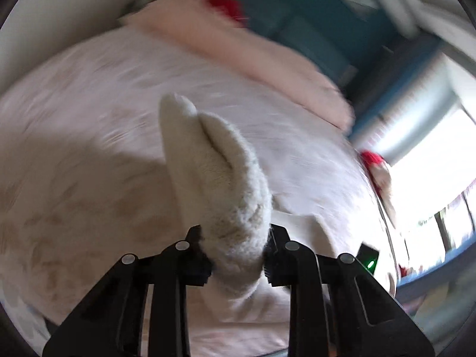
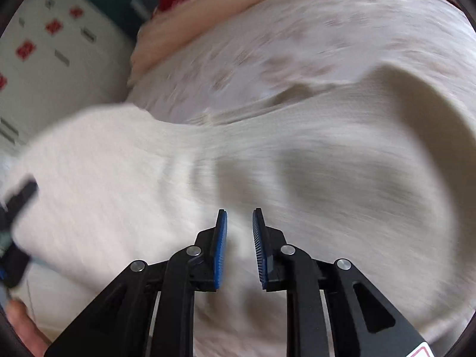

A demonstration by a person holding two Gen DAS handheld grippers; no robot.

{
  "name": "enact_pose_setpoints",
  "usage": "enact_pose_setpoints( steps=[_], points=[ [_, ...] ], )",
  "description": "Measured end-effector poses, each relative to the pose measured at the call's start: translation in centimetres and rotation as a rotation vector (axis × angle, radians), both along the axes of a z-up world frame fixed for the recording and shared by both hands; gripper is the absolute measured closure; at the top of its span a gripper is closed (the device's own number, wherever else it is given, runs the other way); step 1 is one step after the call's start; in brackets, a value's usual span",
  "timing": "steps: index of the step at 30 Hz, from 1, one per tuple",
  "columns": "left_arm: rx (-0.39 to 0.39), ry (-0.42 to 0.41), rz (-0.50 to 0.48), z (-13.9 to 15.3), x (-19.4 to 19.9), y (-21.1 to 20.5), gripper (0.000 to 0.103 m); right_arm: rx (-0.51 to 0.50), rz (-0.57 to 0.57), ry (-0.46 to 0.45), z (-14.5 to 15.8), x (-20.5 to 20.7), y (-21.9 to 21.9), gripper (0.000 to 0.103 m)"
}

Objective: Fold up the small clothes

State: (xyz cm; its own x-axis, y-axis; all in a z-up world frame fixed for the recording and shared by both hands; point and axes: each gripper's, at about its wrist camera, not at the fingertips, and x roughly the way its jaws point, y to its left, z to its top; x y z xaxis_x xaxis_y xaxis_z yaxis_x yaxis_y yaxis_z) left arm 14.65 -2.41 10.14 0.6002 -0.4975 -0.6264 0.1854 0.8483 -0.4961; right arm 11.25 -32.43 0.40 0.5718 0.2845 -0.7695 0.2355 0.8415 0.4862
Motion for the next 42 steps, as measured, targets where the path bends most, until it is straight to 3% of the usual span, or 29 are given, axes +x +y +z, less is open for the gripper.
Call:
enact_pose_setpoints(
  steps=[2,4,6,9,12,13,14,15,17,21,24,27,29,31,32,33,34,35,37,38,40,42],
  points=[
    [0.027,-0.035,-0.109,1.1,-1.0,-5.1,0.079,-0.012,-0.053,-0.003,0.2,-2.9,-2.9,0.082],
    [0.061,-0.031,-0.200,0.2,-2.0,-10.0,0.077,-0.014,-0.122,-0.007,0.5,-6.5,-6.4,0.080],
    [0.135,0.003,-0.276,-2.3,-2.8,-14.2,0.070,-0.007,-0.179,-0.011,0.7,-9.5,-9.1,0.074],
    [0.324,0.038,-0.323,-7.4,-5.0,-18.2,0.064,0.019,-0.223,-0.018,0.8,-12.2,-11.6,0.064],
    [0.318,0.066,-0.313,-9.6,-7.6,-16.8,0.045,0.075,-0.202,-0.049,1.2,-12.8,-12.2,0.045],
    [0.307,0.023,-0.303,-9.3,-8.6,-15.7,0.035,0.093,-0.194,-0.057,1.3,-12.9,-12.2,0.037],
    [0.317,-0.013,-0.293,-9.0,-9.2,-14.9,0.030,0.117,-0.183,-0.067,1.3,-12.4,-11.7,0.036],
    [0.351,-0.048,-0.270,-8.7,-9.7,-14.4,0.017,0.145,-0.173,-0.076,1.2,-11.8,-11.2,0.035],
    [0.436,-0.111,-0.207,-8.4,-10.2,-12.6,0.014,0.190,-0.151,-0.072,1.0,-10.4,-10.1,0.035],
    [0.490,-0.054,-0.158,-9.6,-9.5,-10.2,0.014,0.265,-0.099,-0.041,0.5,-7.1,-8.0,0.035],
    [0.536,0.018,-0.131,-11.6,-9.1,-9.1,0.014,0.253,-0.066,-0.008,0.9,-5.0,-6.5,0.034],
    [0.508,0.052,-0.116,-12.3,-9.2,-8.1,0.014,0.269,-0.050,0.006,1.6,-3.9,-6.0,0.029],
    [0.495,0.047,-0.107,-12.2,-8.9,-8.0,0.014,0.223,-0.045,0.027,1.8,-3.2,-5.5,0.020],
    [0.498,0.037,-0.118,-12.3,-8.7,-7.9,0.014,0.150,-0.032,0.070,1.3,-2.3,-4.9,0.020],
    [0.500,0.032,-0.123,-12.4,-8.5,-7.9,0.014,0.123,-0.020,0.089,0.7,-1.7,-4.3,0.025],
    [0.499,0.029,-0.128,-12.4,-8.3,-8.0,0.014,0.118,-0.005,0.101,0.2,-1.4,-4.1,0.038],
    [0.493,0.037,-0.134,-12.5,-8.1,-7.9,0.017,0.110,0.015,0.125,-0.4,-0.8,-3.3,0.070],
    [0.486,0.049,-0.141,-12.7,-7.7,-7.8,0.022,0.095,0.025,0.135,-0.5,-0.4,-2.7,0.074],
    [0.446,0.081,-0.183,-12.6,-7.2,-8.0,0.049,0.072,0.044,0.055,1.7,-0.2,-2.2,0.080],
    [0.438,0.089,-0.198,-12.5,-7.1,-8.1,0.054,0.072,0.053,-0.040,4.5,-0.6,-2.1,0.081],
    [0.448,0.099,-0.217,-12.4,-7.0,-8.7,0.077,0.060,0.064,-0.176,8.6,-1.6,-2.4,0.082],
    [0.423,0.116,-0.239,-12.5,-6.9,-9.1,0.078,-0.026,0.053,-0.278,12.2,-3.3,-3.1,0.082]
  ],
)
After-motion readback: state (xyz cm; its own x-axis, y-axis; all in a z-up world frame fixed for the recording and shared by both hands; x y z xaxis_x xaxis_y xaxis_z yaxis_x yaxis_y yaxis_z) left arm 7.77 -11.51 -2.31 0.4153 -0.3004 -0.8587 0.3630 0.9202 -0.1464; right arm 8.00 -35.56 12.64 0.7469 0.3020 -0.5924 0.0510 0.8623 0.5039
